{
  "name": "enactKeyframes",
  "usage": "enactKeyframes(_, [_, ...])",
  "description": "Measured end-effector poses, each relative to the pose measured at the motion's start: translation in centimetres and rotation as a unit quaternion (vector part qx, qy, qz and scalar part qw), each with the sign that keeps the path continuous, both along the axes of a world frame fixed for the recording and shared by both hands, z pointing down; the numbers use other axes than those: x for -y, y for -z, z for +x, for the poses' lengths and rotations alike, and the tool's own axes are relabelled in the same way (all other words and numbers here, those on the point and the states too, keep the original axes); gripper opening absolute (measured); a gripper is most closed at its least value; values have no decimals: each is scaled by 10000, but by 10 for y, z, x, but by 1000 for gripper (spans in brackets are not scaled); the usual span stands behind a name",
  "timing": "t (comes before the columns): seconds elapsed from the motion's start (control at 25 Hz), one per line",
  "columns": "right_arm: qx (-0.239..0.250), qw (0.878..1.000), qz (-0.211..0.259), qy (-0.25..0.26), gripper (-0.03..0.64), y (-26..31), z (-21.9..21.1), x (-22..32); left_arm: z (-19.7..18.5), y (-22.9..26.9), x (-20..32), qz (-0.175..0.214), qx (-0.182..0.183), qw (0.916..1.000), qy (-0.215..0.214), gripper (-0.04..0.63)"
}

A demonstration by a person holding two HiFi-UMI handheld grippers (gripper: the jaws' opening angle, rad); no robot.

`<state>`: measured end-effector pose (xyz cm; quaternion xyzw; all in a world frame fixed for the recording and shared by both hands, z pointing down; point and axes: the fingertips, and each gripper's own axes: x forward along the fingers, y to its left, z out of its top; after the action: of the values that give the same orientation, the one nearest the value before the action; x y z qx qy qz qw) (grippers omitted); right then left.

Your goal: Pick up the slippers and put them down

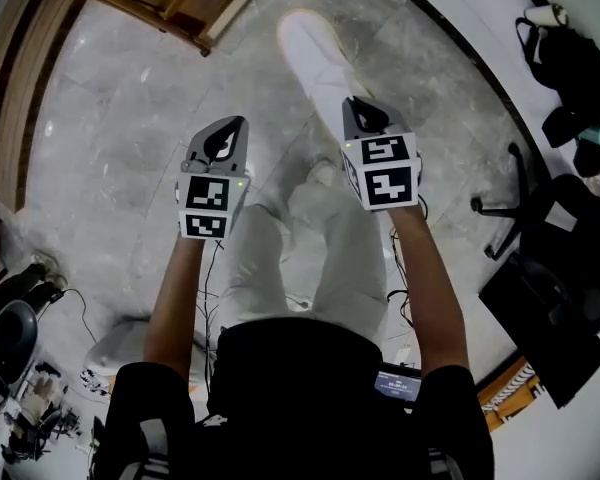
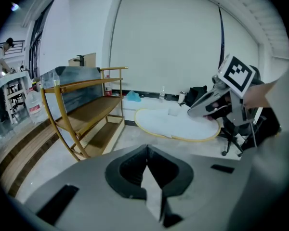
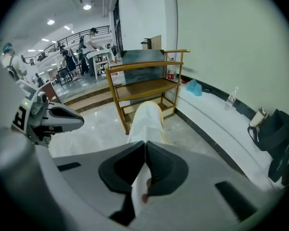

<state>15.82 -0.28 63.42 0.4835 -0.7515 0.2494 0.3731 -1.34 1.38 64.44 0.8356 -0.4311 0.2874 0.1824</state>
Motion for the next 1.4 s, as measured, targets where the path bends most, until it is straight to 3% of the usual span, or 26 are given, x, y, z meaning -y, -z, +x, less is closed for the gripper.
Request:
enactKeyframes(0.56, [-124,9998,93,161,5,-132,-2,29,1,-135,30,170,-10,9998,-72,5])
enactKeyframes(0.76, [-205,9995,141,215,5,-169,5,35,-1,-177,36,250,148,9995,-136,5])
enactKeyframes(0.96, [-392,9981,163,456,5,-206,4,37,-2,-207,46,378,86,9992,-76,5])
enactKeyframes(1.4, [-318,9981,225,487,5,-264,16,37,24,-258,53,771,-78,9966,-269,5])
